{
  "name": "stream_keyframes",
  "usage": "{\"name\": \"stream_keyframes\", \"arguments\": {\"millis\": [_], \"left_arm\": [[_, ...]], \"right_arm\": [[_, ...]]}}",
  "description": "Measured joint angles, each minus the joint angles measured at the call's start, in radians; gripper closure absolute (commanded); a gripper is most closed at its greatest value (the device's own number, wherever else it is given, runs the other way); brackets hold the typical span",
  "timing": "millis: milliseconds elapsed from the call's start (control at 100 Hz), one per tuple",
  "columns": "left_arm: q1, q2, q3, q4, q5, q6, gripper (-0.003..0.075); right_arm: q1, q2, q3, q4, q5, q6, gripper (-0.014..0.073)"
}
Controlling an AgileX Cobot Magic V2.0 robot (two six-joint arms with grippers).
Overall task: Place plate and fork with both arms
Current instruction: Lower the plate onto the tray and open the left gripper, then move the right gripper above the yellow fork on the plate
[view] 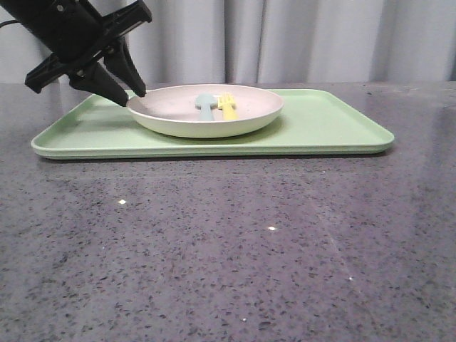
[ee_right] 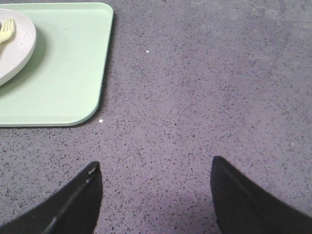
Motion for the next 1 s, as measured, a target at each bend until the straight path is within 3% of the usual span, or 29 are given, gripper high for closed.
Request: {"name": "stream_keyframes", "arguments": {"millis": [490,740,1000], "left_arm": [[0.000,-0.120,0.009,0.175,0.056,0.000,0.0479],[0.000,-0.363,0.153,0.296,0.040,-0.007,0.0479],[0.000,-0.654,0.325,0.524,0.042,-0.136,0.0479]], "right_arm": [[0.000,0.000,0.000,0.009,-0.011,0.000,0.0107],[0.000,0.000,-0.004,0.016,-0.015,0.000,0.0107],[0.034,0.082,-0.117,0.018,0.047,0.000,0.0107]]}}
